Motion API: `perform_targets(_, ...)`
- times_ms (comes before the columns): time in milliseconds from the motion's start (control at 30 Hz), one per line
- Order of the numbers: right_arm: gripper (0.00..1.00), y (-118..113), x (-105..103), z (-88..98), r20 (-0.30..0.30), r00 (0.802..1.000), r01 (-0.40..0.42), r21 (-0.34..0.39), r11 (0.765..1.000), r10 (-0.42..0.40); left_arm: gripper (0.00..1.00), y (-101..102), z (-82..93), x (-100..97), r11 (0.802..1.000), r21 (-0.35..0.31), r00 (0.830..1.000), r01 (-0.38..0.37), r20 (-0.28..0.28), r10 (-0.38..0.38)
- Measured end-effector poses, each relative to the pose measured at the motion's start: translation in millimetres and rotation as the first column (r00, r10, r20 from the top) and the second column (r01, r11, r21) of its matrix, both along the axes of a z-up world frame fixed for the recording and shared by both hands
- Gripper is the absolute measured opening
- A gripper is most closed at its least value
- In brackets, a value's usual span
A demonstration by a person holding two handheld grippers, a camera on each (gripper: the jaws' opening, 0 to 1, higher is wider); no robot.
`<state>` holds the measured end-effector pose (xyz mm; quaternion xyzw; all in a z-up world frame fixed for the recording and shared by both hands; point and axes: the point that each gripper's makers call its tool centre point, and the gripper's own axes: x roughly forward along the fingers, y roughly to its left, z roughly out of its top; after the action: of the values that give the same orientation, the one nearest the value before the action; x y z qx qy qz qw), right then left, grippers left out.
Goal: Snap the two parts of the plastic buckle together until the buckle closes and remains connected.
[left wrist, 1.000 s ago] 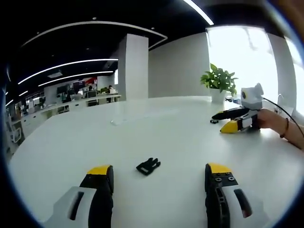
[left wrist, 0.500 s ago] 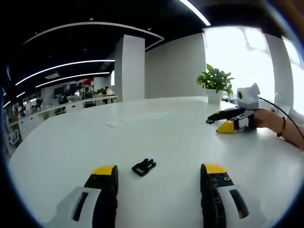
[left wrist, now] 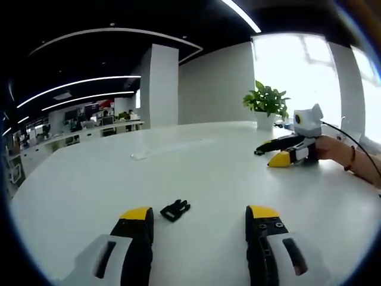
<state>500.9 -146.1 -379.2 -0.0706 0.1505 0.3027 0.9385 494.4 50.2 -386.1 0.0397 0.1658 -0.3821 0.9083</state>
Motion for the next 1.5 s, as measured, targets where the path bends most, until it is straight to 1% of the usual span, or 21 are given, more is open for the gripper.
perform_targets(267,0.59,-0.2,2.8,0.1,-0.003,1.000,-0.011,0.001,1.000,0.011,0.57,-1.3,0.6,-1.0,1.000,-0.001,1.000,0.007,0.001,-0.007)
perform_targets(333,0.54,1.5,2.8,-0.1,-0.006,1.000,-0.028,0.000,1.000,0.028,0.56,-1.4,0.8,-1.0,1.000,-0.002,1.000,0.009,0.001,-0.009)
perform_targets(400,0.52,0.6,5.8,0.8,-0.007,1.000,-0.031,0.002,1.000,0.031,0.54,-1.3,0.8,-1.0,1.000,-0.001,1.000,0.009,-0.001,-0.009)
perform_targets(667,0.52,-2.0,12.3,3.0,-0.007,0.999,-0.032,0.001,0.999,0.032,0.51,-1.1,1.3,-0.1,1.000,-0.001,1.000,0.016,-0.001,-0.016)
perform_targets(767,0.44,-0.4,11.5,3.9,-0.009,0.999,-0.046,0.003,0.999,0.046,0.49,-1.6,1.6,-0.1,1.000,-0.002,1.000,0.022,0.000,-0.022)
perform_targets(1000,0.42,-0.6,13.8,5.1,-0.006,0.999,-0.046,0.001,0.999,0.046,0.46,-0.5,2.2,3.2,1.000,-0.004,1.000,0.015,0.004,-0.015)
perform_targets(1133,0.41,-0.8,17.0,5.5,-0.005,0.999,-0.047,0.002,0.999,0.047,0.44,-3.5,2.2,0.0,1.000,-0.006,1.000,0.021,0.006,-0.021)
perform_targets(1300,0.38,-1.7,19.2,5.5,-0.004,0.999,-0.041,0.001,0.999,0.041,0.38,-3.5,1.9,-0.1,1.000,-0.005,1.000,0.023,0.006,-0.023)
perform_targets(1367,0.38,-2.8,20.9,5.0,0.002,1.000,-0.027,-0.001,1.000,0.027,0.35,-1.6,1.9,1.7,1.000,-0.002,1.000,0.013,0.008,-0.013)
perform_targets(1500,0.38,-3.1,25.1,5.3,0.025,1.000,-0.018,-0.010,1.000,0.018,0.33,0.2,2.2,5.0,1.000,-0.003,1.000,-0.006,0.015,0.006)
